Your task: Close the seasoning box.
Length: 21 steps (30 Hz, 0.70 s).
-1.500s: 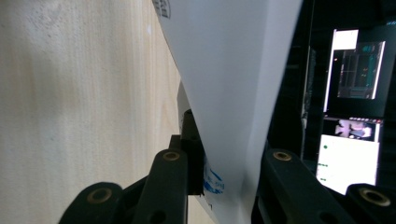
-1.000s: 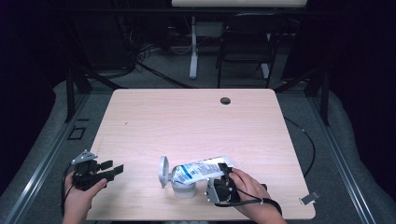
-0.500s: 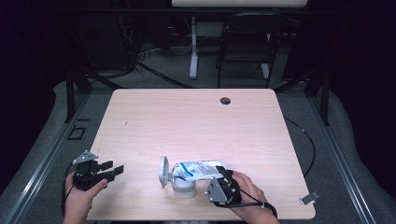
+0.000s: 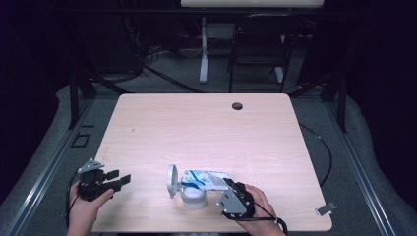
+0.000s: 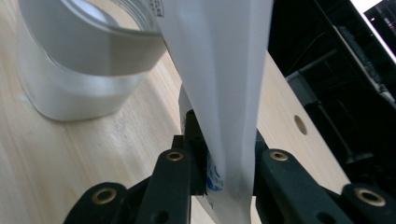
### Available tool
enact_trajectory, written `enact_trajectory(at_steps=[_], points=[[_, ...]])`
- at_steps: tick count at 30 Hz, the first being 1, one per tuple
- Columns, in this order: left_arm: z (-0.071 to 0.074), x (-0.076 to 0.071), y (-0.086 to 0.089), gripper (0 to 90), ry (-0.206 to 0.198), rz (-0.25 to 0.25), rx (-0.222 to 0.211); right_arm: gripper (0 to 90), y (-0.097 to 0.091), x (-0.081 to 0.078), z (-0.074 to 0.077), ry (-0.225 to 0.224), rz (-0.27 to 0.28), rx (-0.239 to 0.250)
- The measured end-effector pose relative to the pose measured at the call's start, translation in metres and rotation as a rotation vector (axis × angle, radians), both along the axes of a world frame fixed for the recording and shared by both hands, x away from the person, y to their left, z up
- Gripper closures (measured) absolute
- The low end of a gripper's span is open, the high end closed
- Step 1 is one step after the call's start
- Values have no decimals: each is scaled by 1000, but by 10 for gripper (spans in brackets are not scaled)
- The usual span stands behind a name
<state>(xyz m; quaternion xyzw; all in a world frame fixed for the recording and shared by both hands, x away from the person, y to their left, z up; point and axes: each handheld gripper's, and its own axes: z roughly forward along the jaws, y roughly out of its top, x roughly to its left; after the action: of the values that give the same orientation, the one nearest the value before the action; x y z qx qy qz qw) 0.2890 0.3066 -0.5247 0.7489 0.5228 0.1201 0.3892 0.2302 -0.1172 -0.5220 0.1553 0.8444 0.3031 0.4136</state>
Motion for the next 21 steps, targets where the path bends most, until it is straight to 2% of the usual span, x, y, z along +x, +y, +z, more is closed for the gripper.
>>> enact_trajectory(at_steps=[3,6,8,11,12,16,21], points=[[1,0,0,432,-2,-3,1,790,1,0,-1,12,2,22],[1,0,1,432,-12,3,-7,791,0,-1,0,30,3,65],[2,0,2,432,-3,3,-4,791,0,0,0,42,2,91],[2,-1,3,432,-10,6,-9,791,2,2,2,58,4,148],[2,-1,3,432,-9,3,-9,791,1,2,3,63,6,152],[2,-1,3,432,-14,10,-11,792,0,5,2,96,1,218],[2,0,3,432,-12,9,-8,794,-4,8,0,164,-4,310]])
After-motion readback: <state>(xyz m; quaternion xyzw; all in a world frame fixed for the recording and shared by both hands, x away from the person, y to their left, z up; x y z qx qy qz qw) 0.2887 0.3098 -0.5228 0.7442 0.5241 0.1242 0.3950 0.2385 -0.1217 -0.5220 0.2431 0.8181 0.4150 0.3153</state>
